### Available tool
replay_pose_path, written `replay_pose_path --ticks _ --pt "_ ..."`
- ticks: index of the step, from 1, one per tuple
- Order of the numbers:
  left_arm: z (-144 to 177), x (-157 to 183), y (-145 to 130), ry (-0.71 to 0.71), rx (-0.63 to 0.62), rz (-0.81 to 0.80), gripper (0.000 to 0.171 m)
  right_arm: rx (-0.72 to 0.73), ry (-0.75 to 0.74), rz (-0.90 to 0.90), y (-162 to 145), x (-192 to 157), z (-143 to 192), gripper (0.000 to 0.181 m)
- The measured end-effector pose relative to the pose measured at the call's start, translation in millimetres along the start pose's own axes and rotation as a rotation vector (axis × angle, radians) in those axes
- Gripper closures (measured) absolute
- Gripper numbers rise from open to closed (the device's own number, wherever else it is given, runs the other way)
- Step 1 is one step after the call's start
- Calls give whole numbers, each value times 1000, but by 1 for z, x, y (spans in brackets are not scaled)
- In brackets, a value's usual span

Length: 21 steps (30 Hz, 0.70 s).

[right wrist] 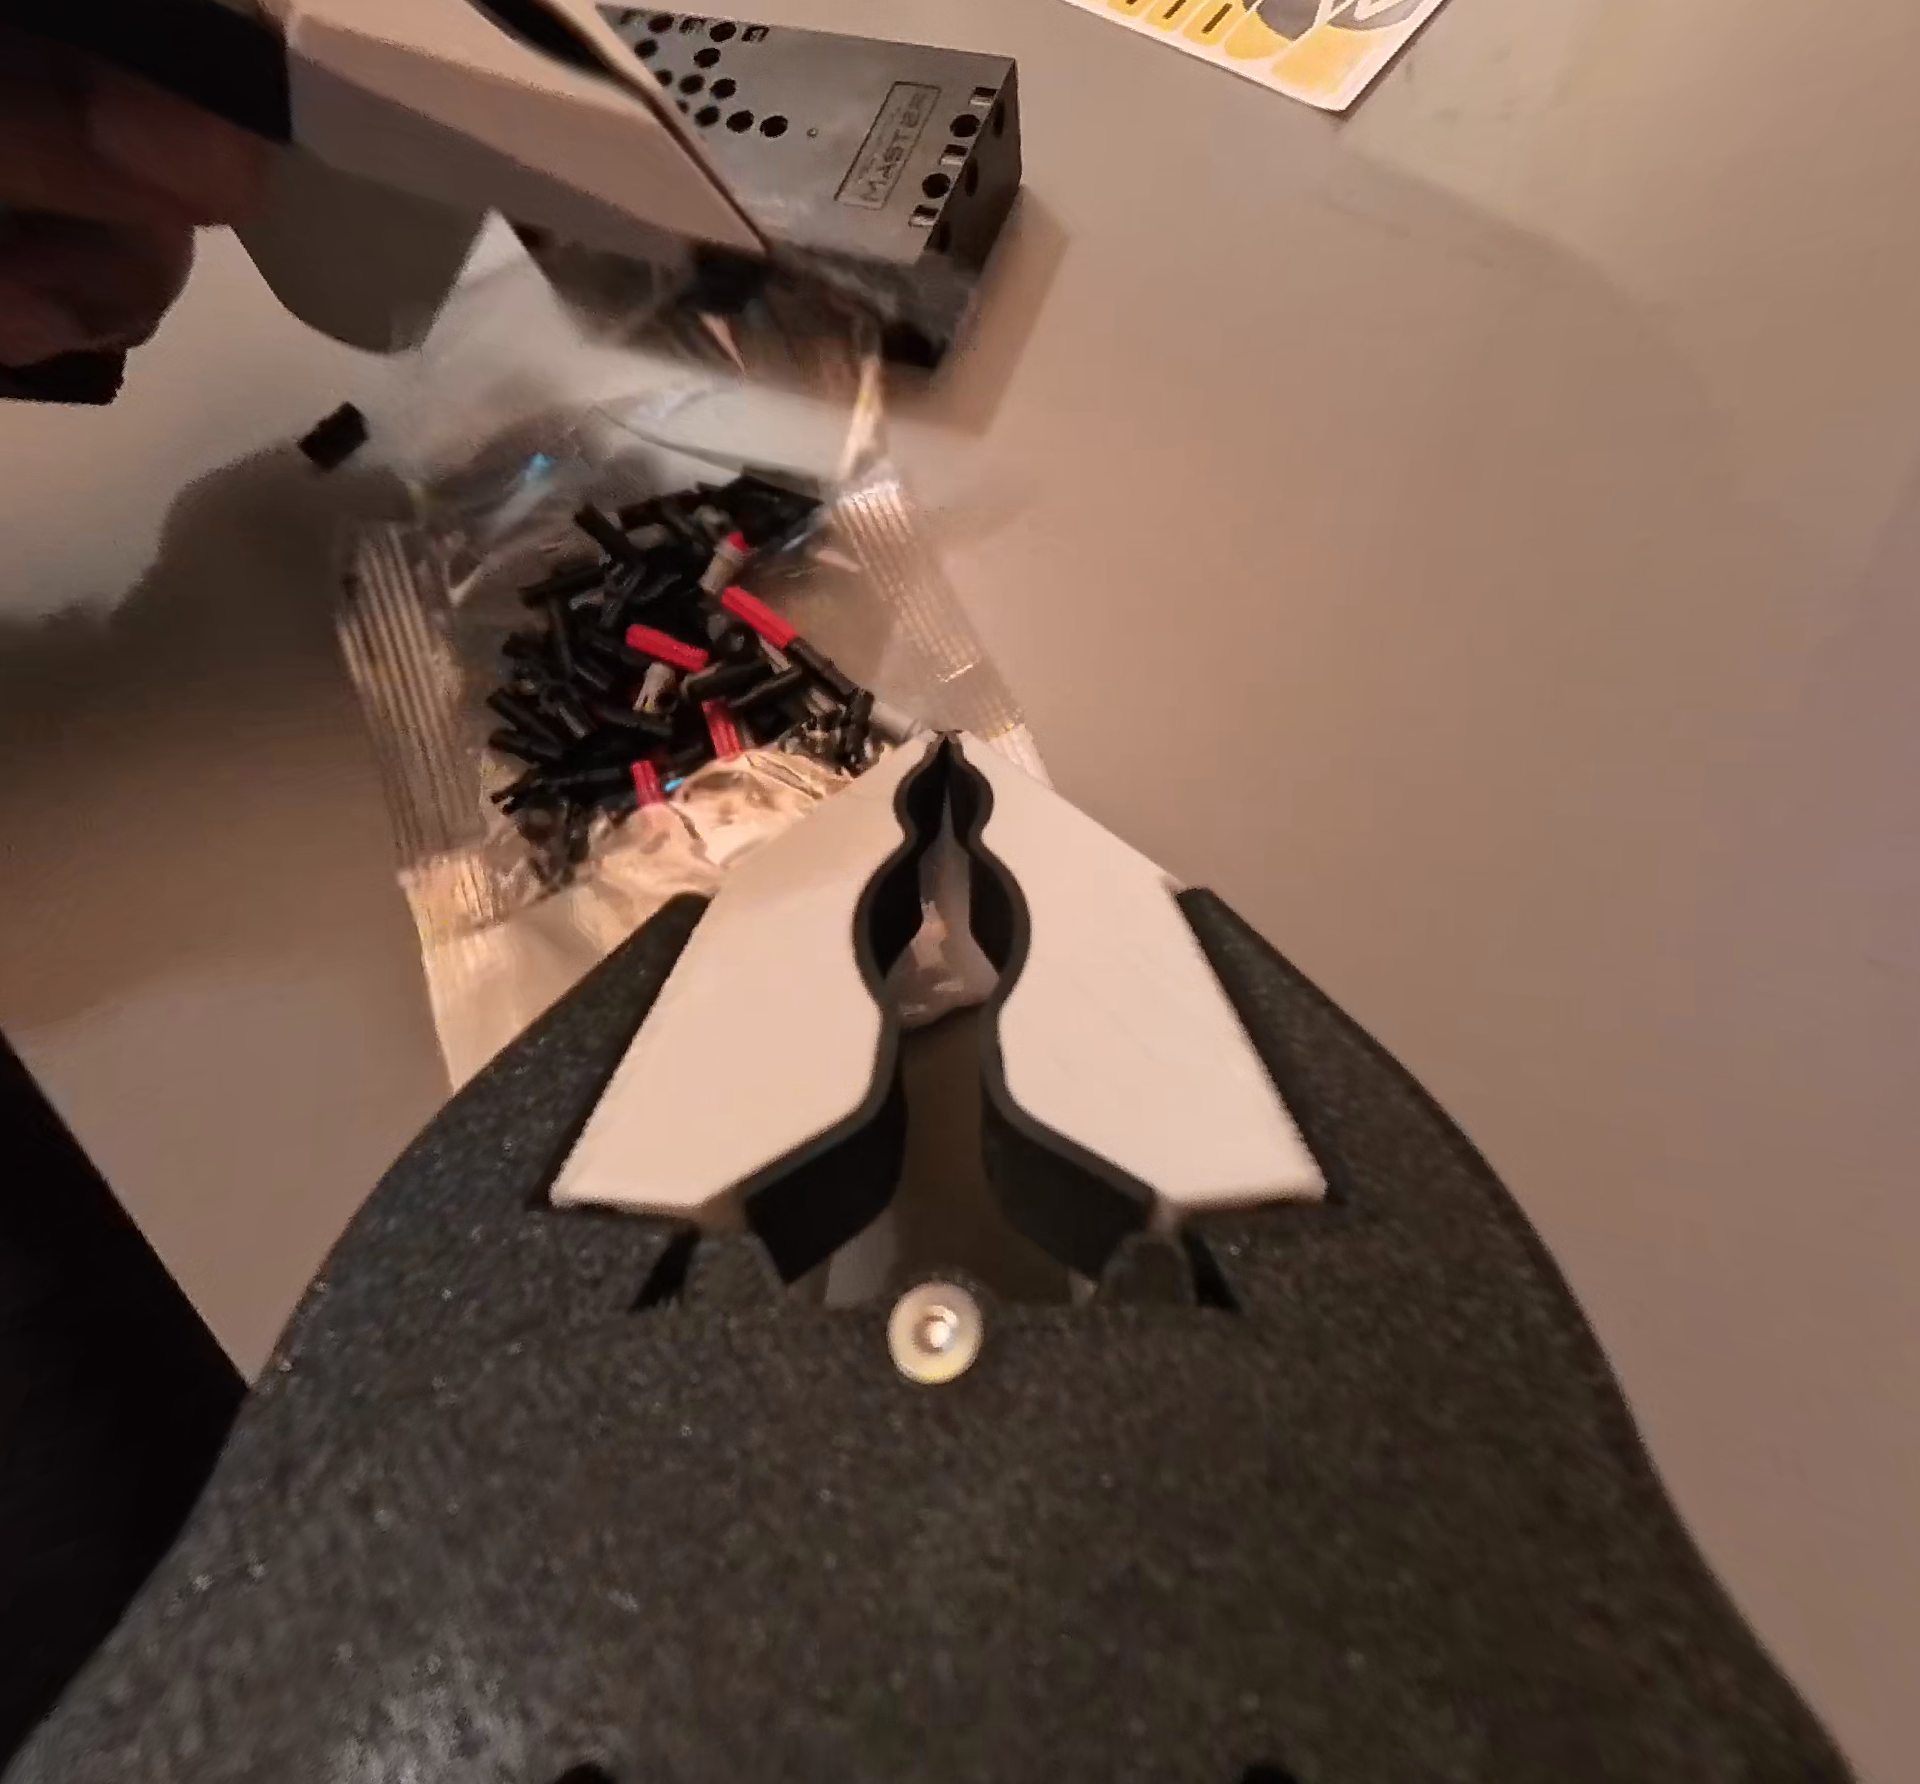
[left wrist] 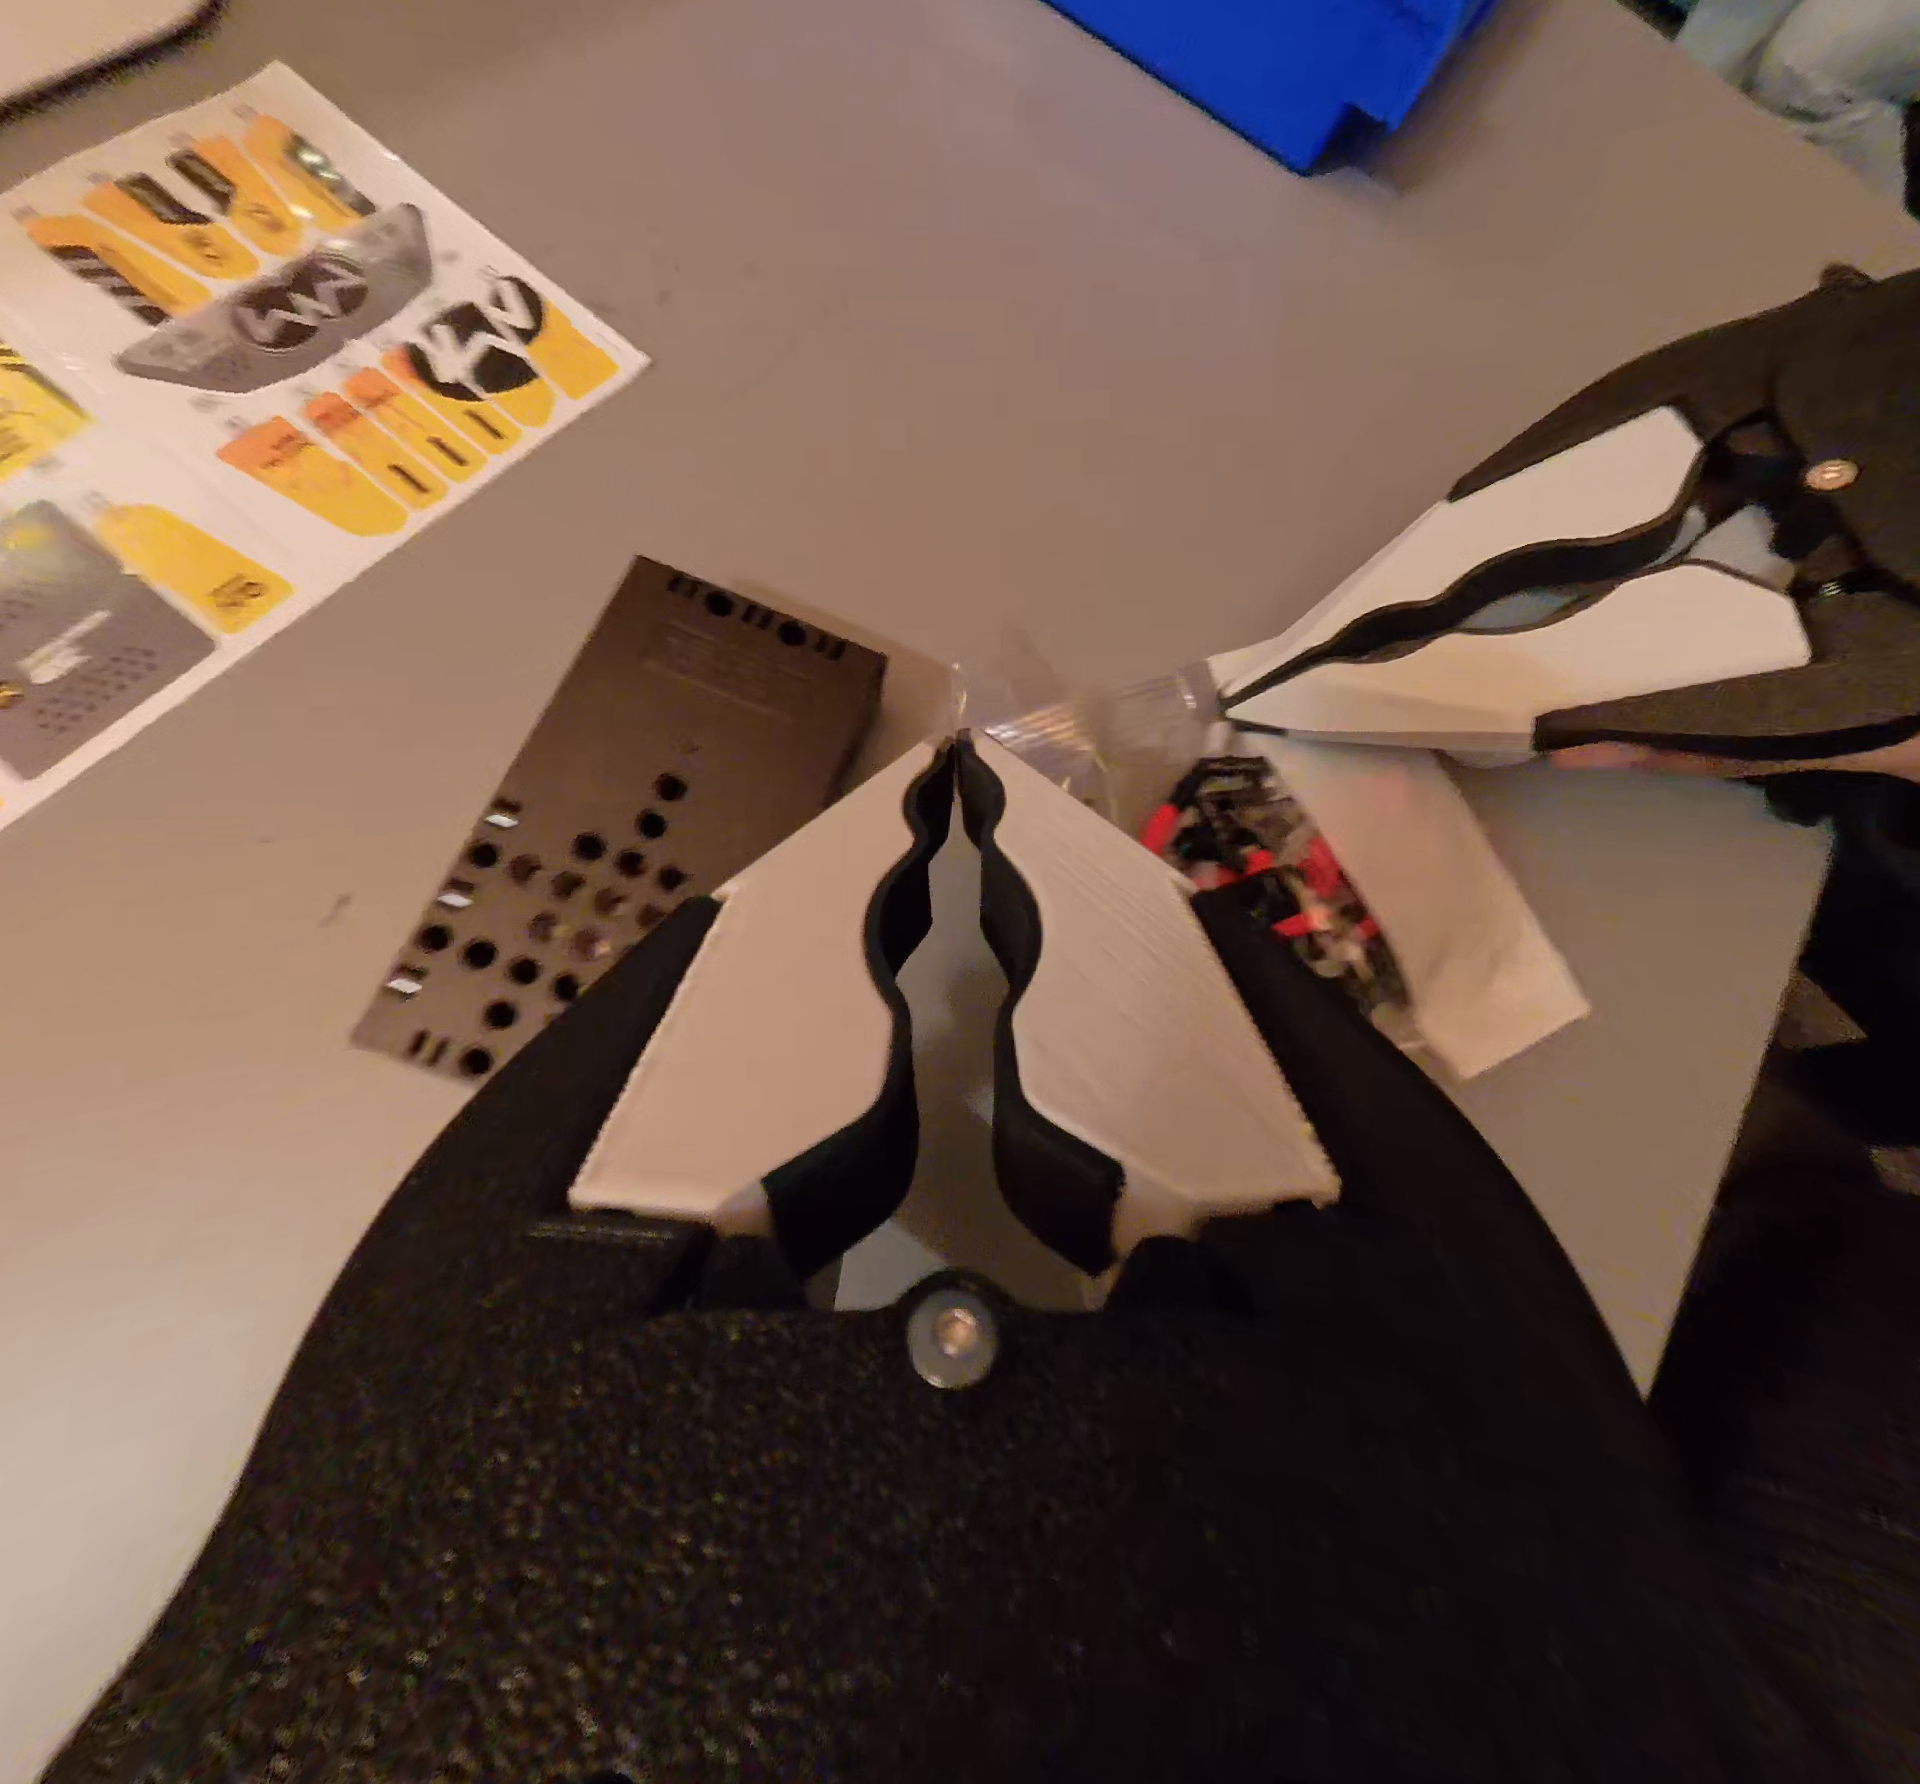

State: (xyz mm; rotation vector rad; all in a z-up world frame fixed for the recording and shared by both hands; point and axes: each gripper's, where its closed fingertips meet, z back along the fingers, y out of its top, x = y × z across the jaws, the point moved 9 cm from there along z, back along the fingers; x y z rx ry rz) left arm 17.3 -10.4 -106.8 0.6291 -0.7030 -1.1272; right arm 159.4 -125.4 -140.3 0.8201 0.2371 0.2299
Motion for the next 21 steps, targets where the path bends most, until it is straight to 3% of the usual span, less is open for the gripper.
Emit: replay_pose_path --ticks 4,21 --pt "13 -8 -4 -51 -5 29 171 0 13 -17 -2 6 3 181" --pt "23 -26 -24 -19 67 76 171 -1 41 -43 -5 17 8 181"
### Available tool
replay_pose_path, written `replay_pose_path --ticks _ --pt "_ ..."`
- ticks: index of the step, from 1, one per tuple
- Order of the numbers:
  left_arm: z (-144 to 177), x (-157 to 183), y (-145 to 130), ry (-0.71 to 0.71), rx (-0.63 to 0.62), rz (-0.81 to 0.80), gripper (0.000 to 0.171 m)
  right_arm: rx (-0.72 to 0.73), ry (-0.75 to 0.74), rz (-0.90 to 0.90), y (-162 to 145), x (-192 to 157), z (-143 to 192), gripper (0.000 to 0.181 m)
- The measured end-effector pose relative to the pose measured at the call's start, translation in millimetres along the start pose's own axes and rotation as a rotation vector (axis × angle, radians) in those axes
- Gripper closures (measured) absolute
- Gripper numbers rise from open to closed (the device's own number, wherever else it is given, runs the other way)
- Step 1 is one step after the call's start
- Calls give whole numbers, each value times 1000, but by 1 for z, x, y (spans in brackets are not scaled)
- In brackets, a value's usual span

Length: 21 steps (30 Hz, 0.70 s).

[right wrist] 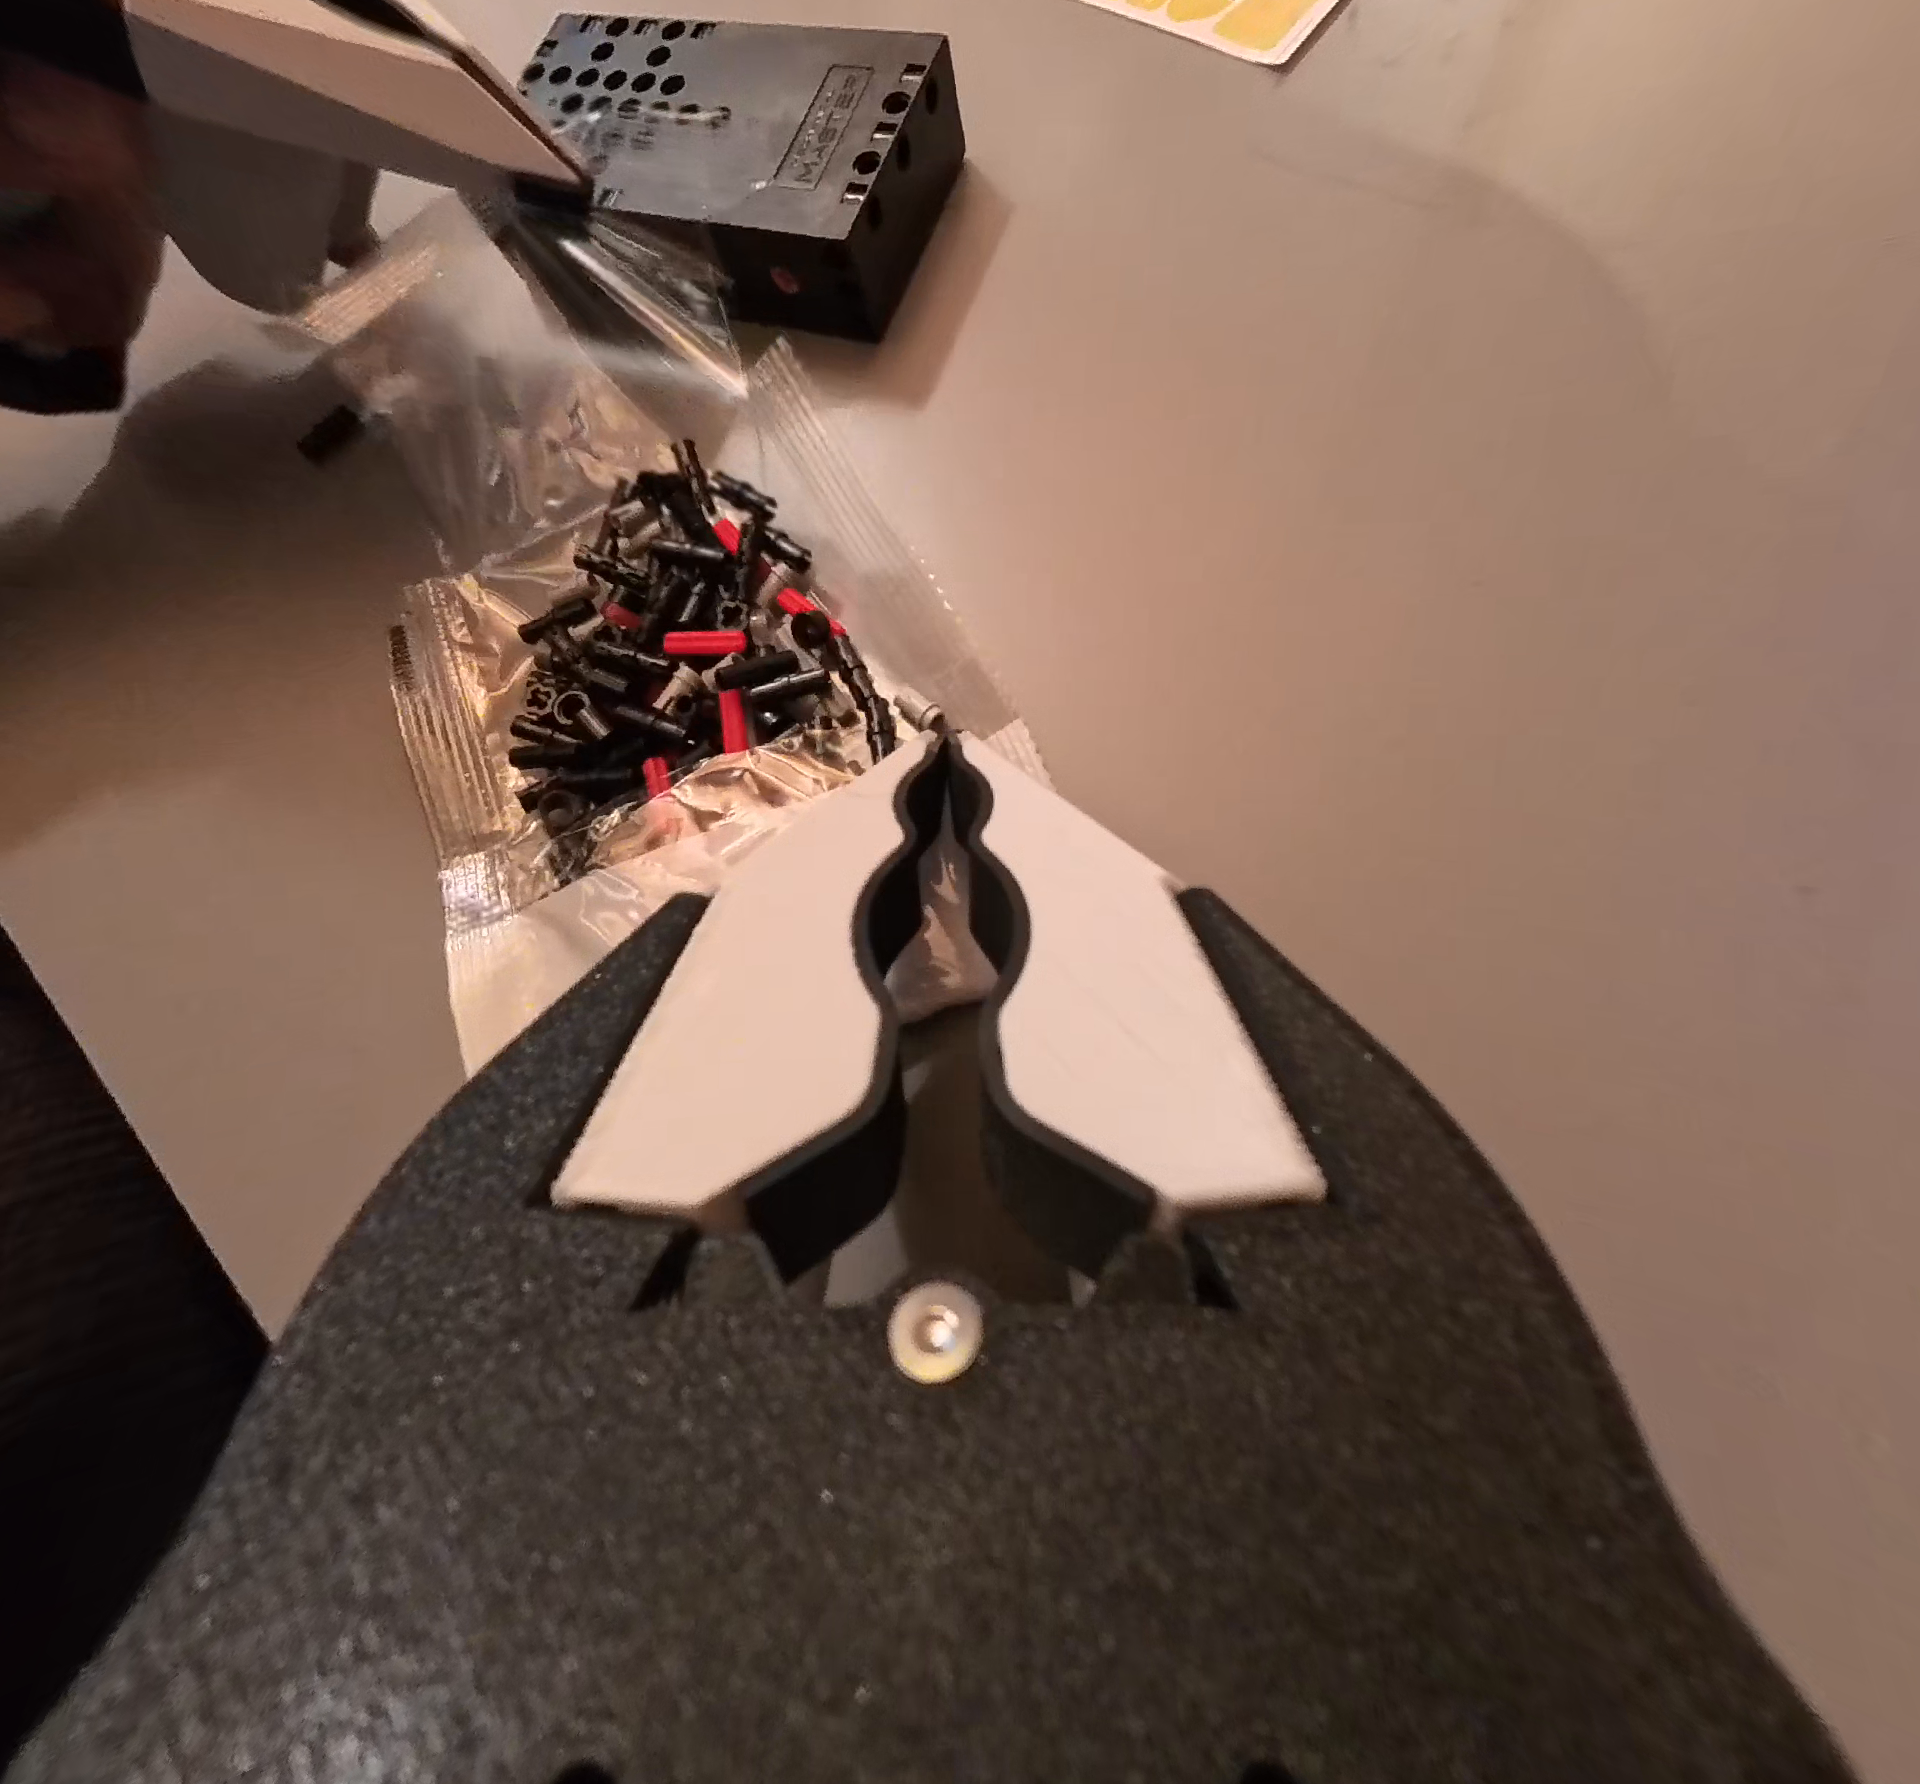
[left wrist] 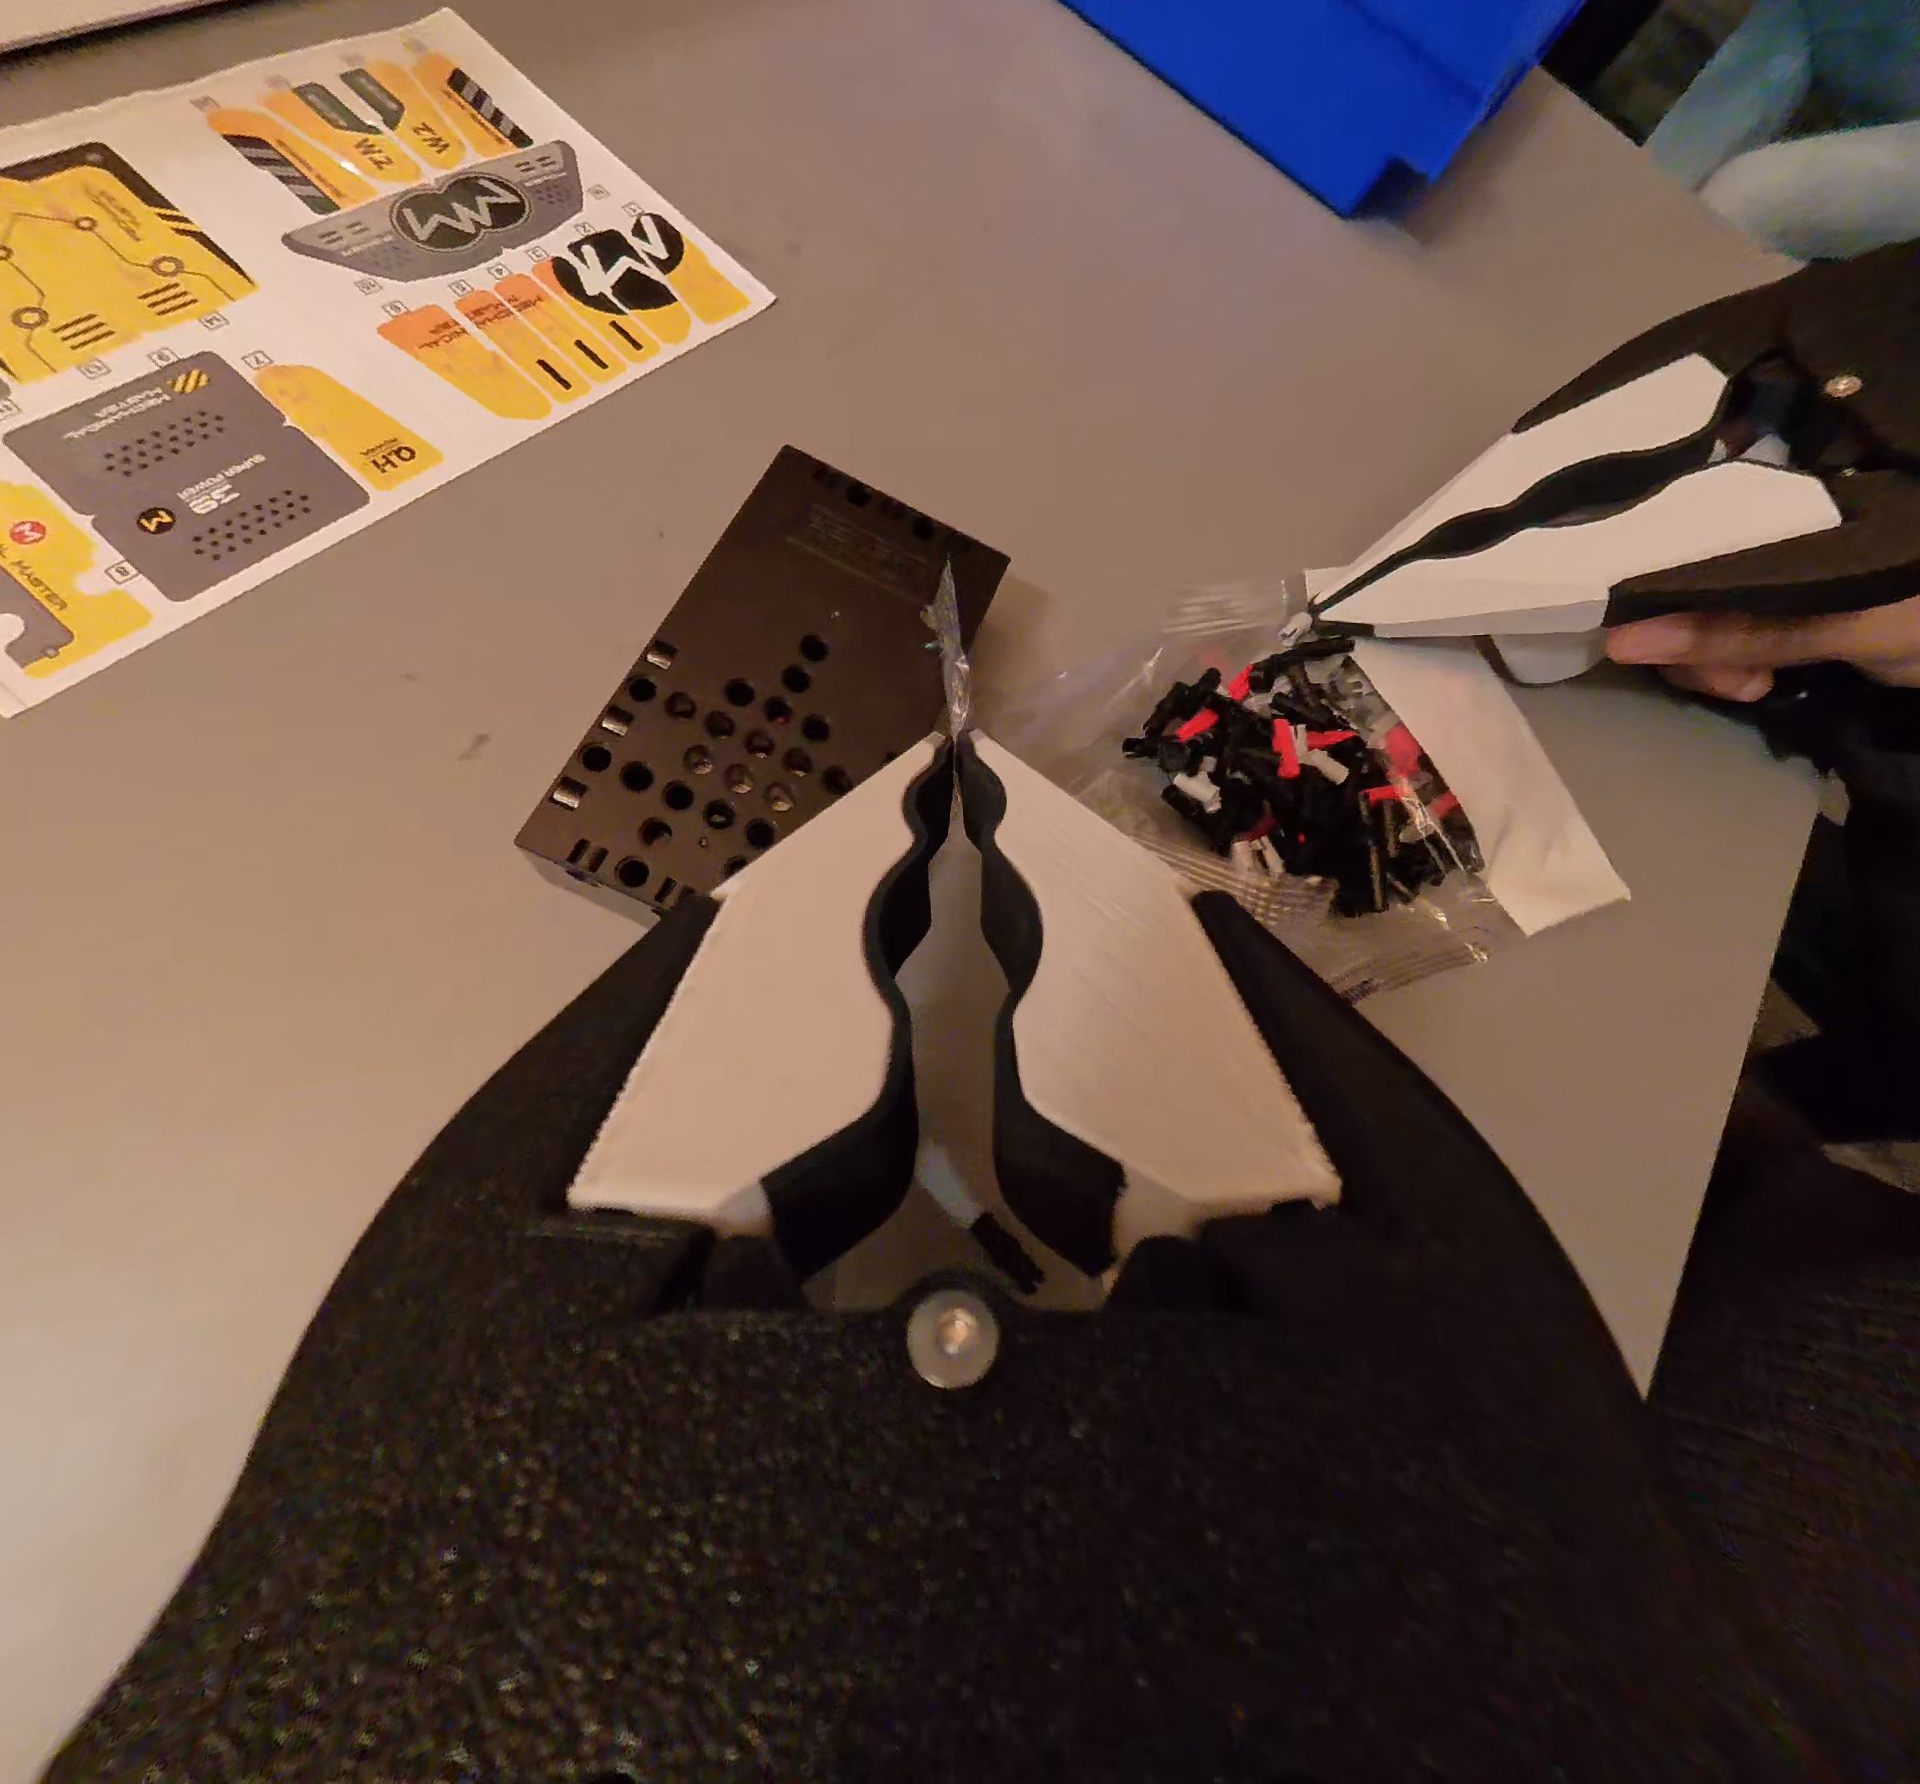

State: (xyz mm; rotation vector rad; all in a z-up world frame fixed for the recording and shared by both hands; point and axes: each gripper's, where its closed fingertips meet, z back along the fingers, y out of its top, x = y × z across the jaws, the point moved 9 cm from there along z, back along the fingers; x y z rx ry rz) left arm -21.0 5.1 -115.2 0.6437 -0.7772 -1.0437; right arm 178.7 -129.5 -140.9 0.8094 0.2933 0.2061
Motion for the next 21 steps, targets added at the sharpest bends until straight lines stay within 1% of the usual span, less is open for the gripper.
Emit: replay_pose_path --ticks 4,9,10,11,14,15,17,19,21 --pt "0 1 -2 -38 26 32 171 2 8 -13 -1 2 1 181" --pt "-2 10 3 -37 38 -6 171 26 -11 -5 0 1 4 180" --pt "-4 11 4 -36 41 -13 171 42 -13 -3 0 2 7 175" --pt "-5 12 5 -39 43 -18 171 55 -19 -2 -1 3 11 164" --pt "-9 14 5 -33 44 -30 171 62 -63 -30 -6 15 26 148" --pt "-10 15 5 -37 44 -30 171 55 -57 -50 -9 19 31 142" --pt "-11 15 5 -46 46 -27 171 43 15 -103 -16 23 38 132" --pt "-11 15 4 -45 45 -30 171 53 91 -155 -22 26 43 129" --pt "-10 14 4 -41 43 -35 171 42 135 -176 -28 28 47 128"
